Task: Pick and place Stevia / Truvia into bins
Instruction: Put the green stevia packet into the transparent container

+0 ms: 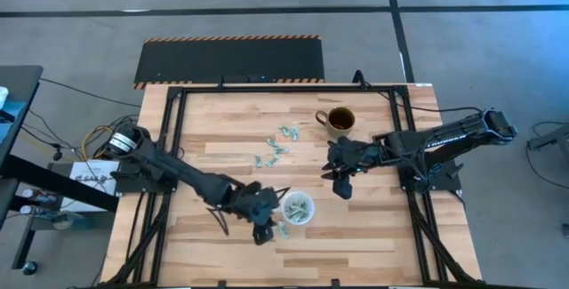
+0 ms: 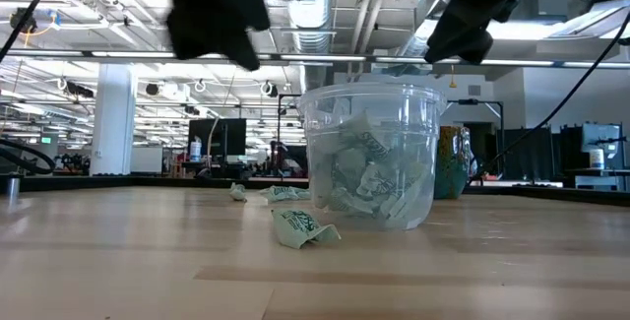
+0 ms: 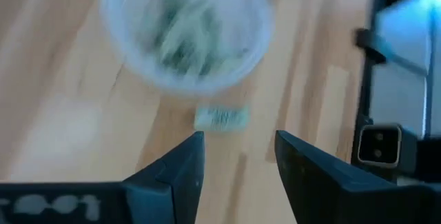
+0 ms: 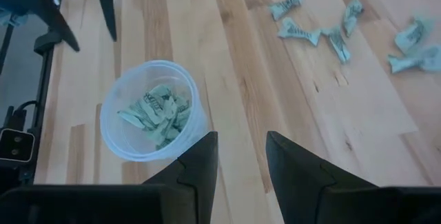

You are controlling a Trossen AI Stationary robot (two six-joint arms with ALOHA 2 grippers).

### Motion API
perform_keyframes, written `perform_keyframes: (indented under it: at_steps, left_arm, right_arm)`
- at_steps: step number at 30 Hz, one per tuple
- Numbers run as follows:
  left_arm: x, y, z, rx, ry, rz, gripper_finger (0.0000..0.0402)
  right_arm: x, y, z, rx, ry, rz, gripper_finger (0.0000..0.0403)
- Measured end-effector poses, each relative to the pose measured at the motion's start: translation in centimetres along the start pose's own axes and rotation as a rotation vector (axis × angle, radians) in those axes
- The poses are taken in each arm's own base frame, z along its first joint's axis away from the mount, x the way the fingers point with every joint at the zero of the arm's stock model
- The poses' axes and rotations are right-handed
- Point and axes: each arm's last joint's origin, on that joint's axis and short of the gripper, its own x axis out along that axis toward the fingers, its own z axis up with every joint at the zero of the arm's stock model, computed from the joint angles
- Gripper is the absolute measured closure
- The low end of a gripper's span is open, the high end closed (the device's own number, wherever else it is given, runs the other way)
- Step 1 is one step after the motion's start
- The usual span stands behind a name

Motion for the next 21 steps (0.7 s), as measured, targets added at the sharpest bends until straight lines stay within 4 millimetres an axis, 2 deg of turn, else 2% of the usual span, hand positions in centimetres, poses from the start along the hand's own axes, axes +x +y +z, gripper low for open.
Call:
perform_keyframes:
  at_steps: [4, 8, 10, 14, 19, 21]
  left_arm:
    - [0.1, -1.4, -1.5, -0.295, -0.066, 0.048, 0.0245]
    - [0.7, -2.6, -3.2, -0.473, -0.208, 0.112, 0.0248]
    - [1.4, -3.1, -4.3, -0.503, -0.244, 0.142, 0.0248]
    - [4.1, -4.3, -5.5, -0.53, -0.304, 0.09, 0.0248]
    - [7.0, -5.4, -5.4, -0.427, -0.356, -0.034, 0.0248]
    - [7.4, -5.2, -5.4, -0.415, -0.361, -0.017, 0.0248]
  right_arm:
    - [0.0, 0.0, -0.1, 0.016, 0.011, -0.004, 0.0287]
    - [0.0, -0.1, -0.2, 0.011, 0.02, -0.005, 0.0287]
    - [0.0, -0.1, -0.3, 0.004, 0.031, -0.008, 0.0287]
    - [0.0, -0.2, -0.5, -0.044, 0.049, -0.014, 0.0287]
    - [0.0, -0.3, -0.6, -0.082, 0.06, -0.022, 0.0287]
    - [0.0, -0.3, -0.7, -0.09, 0.07, -0.025, 0.0287]
